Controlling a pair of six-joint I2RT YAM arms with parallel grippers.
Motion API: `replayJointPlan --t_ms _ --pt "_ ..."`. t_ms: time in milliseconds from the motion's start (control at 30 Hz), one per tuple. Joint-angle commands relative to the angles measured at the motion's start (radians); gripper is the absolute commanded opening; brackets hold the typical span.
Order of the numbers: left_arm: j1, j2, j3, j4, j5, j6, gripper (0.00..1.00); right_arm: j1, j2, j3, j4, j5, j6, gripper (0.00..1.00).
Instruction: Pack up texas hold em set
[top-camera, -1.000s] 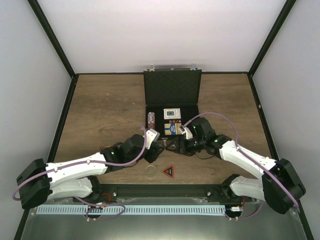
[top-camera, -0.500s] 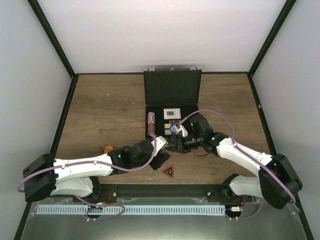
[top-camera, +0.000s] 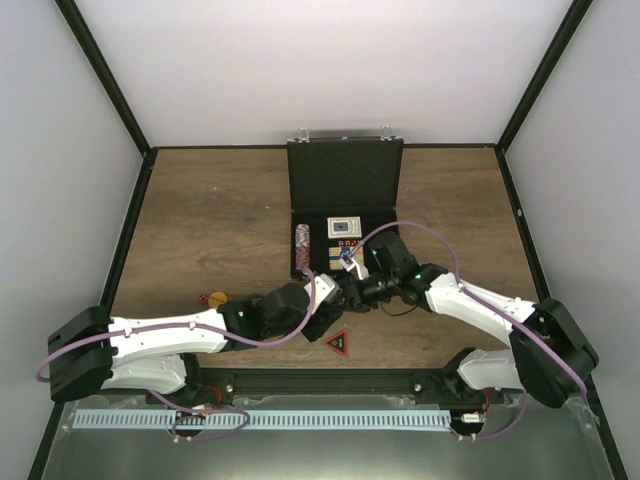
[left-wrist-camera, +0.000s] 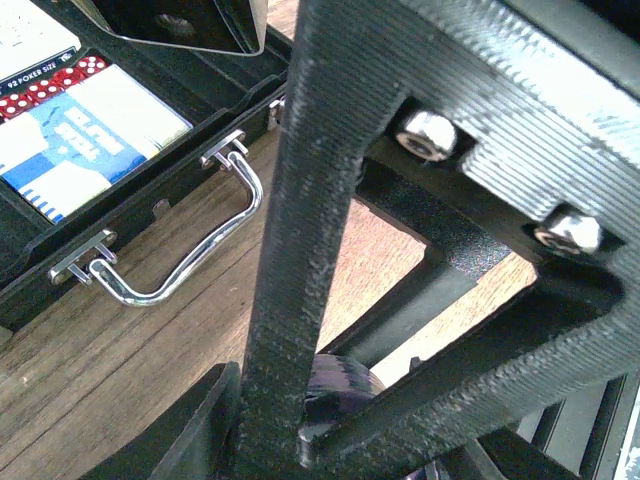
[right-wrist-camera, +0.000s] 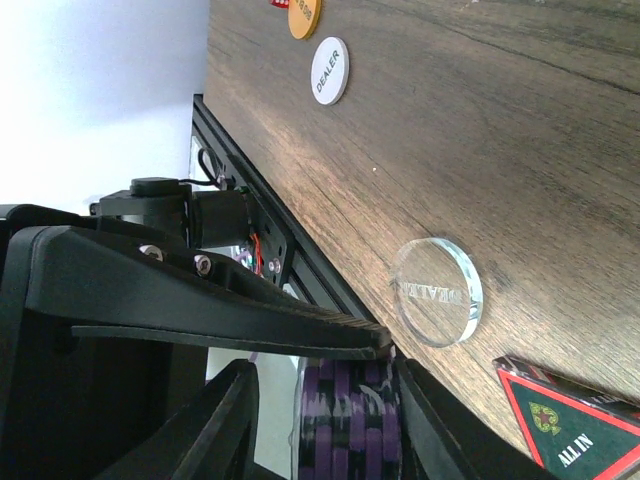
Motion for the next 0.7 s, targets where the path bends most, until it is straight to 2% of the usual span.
replayJointPlan --t_ms 0,267,500,567,600,667 --pt "0.0 -0.028 0.027 0.032 -0.031 0.008 0.33 0.024 0.013 0.03 -0.012 -0.016 -0.013 0.36" --pt "-0.001 -0.05 0.027 0.028 -0.048 0.009 0.33 0.048 0.031 0.028 -0.031 0.015 -0.025 0.25" --pt "0.0 -0.055 0.035 0.005 -0.039 0.016 0.33 0.05 0.013 0.033 -0.052 0.06 -0.029 0.08" --pt "-0.001 -0.055 0.046 -0.022 -0.049 0.018 0.39 0.05 -0.001 0.042 -0.069 0.093 -0.03 0.05" --pt "-0.001 -0.058 0.052 -0.038 -0.06 0.016 0.46 0.049 -0.011 0.048 -0.078 0.113 -0.032 0.03" --pt "0.001 -0.071 0.061 -0.07 -0.089 -0.002 0.68 0.049 -0.038 0.062 -0.099 0.167 -0.039 0.02"
